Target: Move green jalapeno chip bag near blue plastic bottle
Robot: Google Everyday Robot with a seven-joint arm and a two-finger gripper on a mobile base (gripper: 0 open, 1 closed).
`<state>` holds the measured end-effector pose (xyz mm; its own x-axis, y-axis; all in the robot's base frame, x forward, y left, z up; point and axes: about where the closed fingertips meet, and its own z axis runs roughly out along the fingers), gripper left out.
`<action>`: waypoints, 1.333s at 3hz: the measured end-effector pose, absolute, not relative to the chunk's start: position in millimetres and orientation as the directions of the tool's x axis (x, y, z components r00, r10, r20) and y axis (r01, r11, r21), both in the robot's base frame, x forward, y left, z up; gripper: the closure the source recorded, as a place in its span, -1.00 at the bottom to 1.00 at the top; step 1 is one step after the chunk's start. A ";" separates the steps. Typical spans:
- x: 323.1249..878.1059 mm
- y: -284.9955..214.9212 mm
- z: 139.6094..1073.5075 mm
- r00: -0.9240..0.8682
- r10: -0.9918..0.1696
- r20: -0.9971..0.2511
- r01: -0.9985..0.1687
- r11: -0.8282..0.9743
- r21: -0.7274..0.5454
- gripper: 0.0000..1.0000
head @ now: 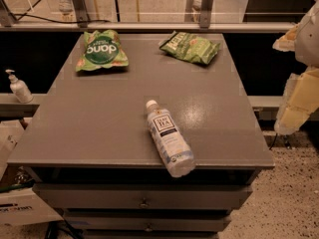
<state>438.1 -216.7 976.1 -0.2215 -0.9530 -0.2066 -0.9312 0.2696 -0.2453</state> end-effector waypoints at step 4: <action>548.2 -190.8 942.9 -0.235 -0.924 -0.301 -0.847 0.347 -0.402 -1.00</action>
Offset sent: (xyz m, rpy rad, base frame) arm 0.0311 0.0092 -0.0159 0.0012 -0.1338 -0.0396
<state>548.2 -190.8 942.9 -0.2348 -0.9241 -0.3014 -0.8473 0.3465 -0.4024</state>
